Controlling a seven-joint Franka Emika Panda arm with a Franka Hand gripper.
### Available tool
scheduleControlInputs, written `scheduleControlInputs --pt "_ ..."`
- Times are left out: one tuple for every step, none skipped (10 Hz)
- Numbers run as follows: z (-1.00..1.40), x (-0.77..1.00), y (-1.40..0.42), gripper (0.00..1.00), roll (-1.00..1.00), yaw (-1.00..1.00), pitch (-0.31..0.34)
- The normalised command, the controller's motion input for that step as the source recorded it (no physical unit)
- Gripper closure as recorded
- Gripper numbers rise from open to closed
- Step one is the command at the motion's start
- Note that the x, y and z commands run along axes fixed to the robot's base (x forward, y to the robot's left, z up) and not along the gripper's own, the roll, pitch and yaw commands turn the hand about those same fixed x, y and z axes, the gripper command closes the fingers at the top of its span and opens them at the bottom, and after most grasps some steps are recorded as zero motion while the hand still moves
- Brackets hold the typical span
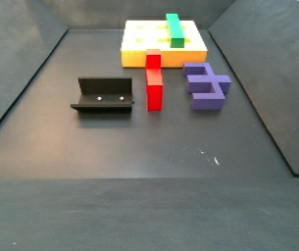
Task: Pick up the blue object. Move up. Move to above the board. Insert the blue object.
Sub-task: Move to above the board.
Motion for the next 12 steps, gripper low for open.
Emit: scheduleControlInputs --pt "0.15 0.19 -1.40 1.00 0.00 1.00 0.030" --pt "0.16 0.20 -1.40 1.00 0.00 1.00 0.041" --pt "0.16 0.22 -1.40 1.00 0.01 1.00 0.049" --pt "0.16 0.25 -1.40 1.00 0.01 1.00 0.066" --pt "0.17 0.28 -1.40 1.00 0.01 1.00 0.081" --pt "0.18 0.32 -1.40 1.00 0.02 1.00 0.102" --pt "0.10 0.18 -0.66 1.00 0.03 1.00 0.118" --pt "0.04 0.09 -0.14 1.00 0.03 1.00 0.142" --pt "0.03 0.06 -0.10 1.00 0.03 1.00 0.139" --pt "0.03 0.03 -0.08 1.00 0.05 1.00 0.157" --pt "0.03 0.04 -0.06 1.00 0.05 1.00 0.180" --pt "0.03 0.05 -0.04 1.00 0.06 0.85 0.212"
